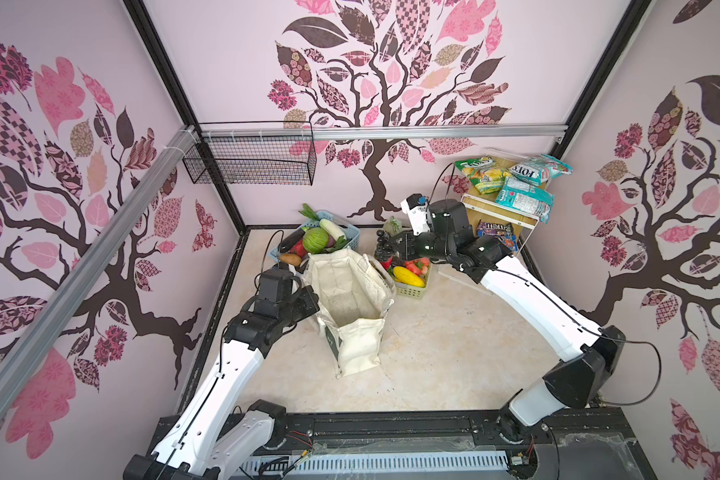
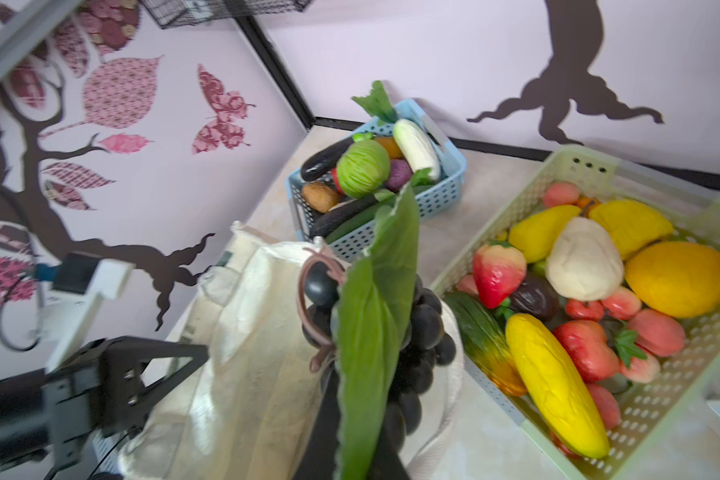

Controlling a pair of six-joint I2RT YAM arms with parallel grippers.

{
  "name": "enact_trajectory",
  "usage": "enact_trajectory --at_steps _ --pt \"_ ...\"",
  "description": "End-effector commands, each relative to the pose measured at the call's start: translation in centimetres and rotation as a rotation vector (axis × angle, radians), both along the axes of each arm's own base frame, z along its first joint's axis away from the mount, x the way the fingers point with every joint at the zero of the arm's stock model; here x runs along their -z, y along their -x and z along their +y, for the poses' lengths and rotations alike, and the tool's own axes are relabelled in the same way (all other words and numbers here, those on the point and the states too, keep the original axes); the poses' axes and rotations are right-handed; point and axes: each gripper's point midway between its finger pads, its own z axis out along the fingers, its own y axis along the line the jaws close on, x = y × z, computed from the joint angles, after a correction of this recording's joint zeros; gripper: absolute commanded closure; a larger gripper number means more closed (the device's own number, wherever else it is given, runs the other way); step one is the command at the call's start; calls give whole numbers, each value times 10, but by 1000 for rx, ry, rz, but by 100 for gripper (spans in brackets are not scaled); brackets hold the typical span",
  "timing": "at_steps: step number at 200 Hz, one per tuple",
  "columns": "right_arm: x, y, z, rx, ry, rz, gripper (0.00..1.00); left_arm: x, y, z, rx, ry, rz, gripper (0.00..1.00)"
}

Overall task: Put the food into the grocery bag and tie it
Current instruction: 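Carry the grapes over the bag and lower them inside with the right gripper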

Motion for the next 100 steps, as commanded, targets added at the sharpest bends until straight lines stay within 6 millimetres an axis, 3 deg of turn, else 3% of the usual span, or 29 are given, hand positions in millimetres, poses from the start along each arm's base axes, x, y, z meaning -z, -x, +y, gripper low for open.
enact_trajectory --at_steps 1,50,76,100 --pt "-41 30 8 -66 -17 -102 98 -6 -2 -3 24 -2 -19 98" --pt "-53 69 37 -164 -24 -137 99 -6 -1 -4 30 4 -17 98" --pt "-42 86 53 -215 -7 -121 99 -5 -1 -4 30 7 -17 98" --pt "-20 95 65 -257 2 -72 99 -7 0 -4 32 11 -22 98"
